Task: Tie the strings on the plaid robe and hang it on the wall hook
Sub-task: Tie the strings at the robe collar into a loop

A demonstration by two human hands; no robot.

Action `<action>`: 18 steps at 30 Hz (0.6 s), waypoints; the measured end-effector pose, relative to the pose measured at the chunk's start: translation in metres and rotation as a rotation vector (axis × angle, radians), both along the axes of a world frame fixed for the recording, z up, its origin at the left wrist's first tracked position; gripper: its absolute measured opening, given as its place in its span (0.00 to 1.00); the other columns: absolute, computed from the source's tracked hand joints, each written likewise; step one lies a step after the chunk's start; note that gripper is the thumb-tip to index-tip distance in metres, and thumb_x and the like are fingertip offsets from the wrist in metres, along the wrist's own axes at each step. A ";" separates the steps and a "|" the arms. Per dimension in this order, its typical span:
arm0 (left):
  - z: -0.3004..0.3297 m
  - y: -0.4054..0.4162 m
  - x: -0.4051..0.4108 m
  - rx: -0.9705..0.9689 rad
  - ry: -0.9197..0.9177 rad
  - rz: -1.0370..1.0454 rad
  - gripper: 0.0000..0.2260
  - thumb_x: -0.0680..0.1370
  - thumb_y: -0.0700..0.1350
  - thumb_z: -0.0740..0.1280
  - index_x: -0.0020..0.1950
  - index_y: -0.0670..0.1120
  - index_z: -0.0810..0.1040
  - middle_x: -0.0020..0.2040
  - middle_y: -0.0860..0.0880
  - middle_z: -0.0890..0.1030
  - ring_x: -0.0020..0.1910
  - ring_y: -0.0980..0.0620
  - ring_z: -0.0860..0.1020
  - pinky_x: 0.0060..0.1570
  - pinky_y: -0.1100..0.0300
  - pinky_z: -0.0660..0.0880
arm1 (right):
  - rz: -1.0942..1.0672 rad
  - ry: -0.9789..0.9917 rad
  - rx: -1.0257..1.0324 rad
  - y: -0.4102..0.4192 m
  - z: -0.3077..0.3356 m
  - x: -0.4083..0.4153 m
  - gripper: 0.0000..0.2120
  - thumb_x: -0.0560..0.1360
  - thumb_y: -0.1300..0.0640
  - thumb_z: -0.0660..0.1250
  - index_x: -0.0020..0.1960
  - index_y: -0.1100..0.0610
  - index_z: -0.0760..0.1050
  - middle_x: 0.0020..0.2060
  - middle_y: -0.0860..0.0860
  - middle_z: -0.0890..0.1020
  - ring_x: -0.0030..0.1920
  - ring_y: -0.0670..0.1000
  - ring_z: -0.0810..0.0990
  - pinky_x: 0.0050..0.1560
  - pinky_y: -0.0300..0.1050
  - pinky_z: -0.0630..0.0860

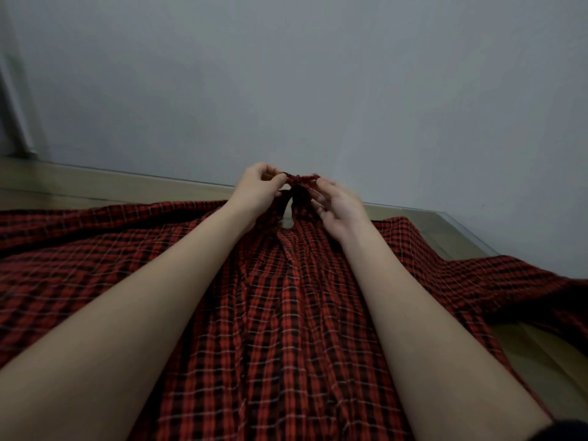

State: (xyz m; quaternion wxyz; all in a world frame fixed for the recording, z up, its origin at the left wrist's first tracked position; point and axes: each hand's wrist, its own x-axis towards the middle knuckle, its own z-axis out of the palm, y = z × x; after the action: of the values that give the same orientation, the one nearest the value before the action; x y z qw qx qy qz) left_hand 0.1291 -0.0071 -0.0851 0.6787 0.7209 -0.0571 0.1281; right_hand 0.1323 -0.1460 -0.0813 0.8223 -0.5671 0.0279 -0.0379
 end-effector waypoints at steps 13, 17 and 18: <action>0.015 0.000 -0.016 0.365 0.152 0.228 0.14 0.75 0.38 0.61 0.60 0.42 0.73 0.61 0.42 0.76 0.59 0.44 0.75 0.50 0.57 0.70 | -0.222 -0.010 -0.694 -0.009 0.001 -0.012 0.09 0.73 0.64 0.60 0.45 0.54 0.78 0.47 0.55 0.81 0.49 0.55 0.80 0.53 0.51 0.77; 0.022 -0.006 -0.048 0.387 0.194 0.179 0.10 0.74 0.36 0.61 0.52 0.43 0.77 0.57 0.40 0.80 0.56 0.43 0.78 0.51 0.55 0.75 | -0.158 -0.041 -0.882 -0.009 0.015 -0.033 0.10 0.72 0.64 0.62 0.45 0.57 0.82 0.41 0.55 0.81 0.44 0.53 0.78 0.50 0.48 0.75; 0.023 -0.008 -0.056 0.391 0.204 0.163 0.09 0.73 0.35 0.61 0.47 0.44 0.78 0.55 0.40 0.81 0.54 0.42 0.79 0.52 0.54 0.76 | -0.141 -0.030 -0.934 -0.009 0.018 -0.039 0.10 0.72 0.63 0.63 0.46 0.58 0.83 0.41 0.56 0.82 0.44 0.53 0.78 0.52 0.49 0.76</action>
State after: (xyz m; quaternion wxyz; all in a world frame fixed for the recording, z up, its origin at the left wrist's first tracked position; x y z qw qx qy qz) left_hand 0.0730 -0.0154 -0.0622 0.5156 0.8502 0.0464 0.0953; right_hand 0.0929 -0.1549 -0.0638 0.4750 -0.8723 0.0344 -0.1107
